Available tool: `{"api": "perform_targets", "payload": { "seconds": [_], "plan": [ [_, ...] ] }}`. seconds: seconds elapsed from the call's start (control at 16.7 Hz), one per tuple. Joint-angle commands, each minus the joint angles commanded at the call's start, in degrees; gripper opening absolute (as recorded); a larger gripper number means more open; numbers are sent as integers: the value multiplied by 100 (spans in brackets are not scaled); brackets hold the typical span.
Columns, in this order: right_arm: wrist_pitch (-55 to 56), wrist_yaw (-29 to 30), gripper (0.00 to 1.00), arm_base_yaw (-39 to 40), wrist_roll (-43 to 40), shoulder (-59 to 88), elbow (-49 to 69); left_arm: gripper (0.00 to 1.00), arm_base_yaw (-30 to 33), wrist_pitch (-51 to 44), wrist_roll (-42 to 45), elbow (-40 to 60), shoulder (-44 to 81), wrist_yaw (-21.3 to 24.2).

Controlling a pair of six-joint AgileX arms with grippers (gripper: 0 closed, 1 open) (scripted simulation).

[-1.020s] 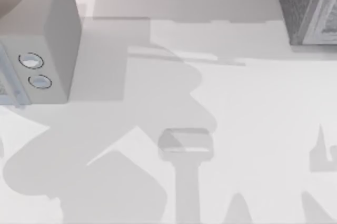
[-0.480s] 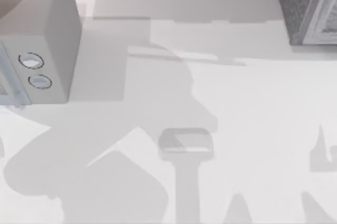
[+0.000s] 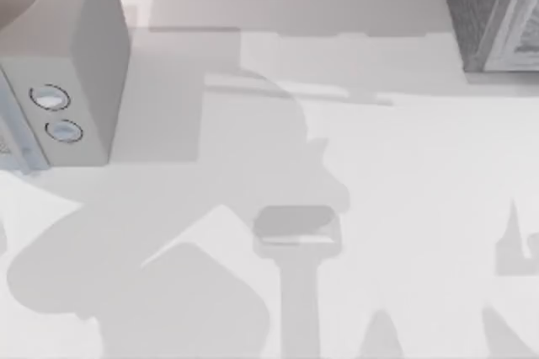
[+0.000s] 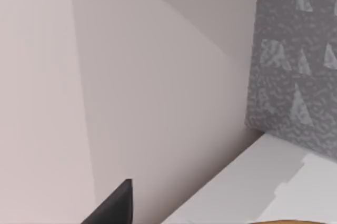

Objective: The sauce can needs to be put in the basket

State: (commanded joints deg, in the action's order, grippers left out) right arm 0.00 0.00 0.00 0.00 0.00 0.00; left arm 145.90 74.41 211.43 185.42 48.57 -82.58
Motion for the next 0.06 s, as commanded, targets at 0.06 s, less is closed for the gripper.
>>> {"api": "perform_targets", "payload": {
  "seconds": [0.06],
  "plan": [
    [0, 0, 100, 0, 0, 0, 0, 100, 0, 0, 0, 0, 0, 0]
  ]
}}
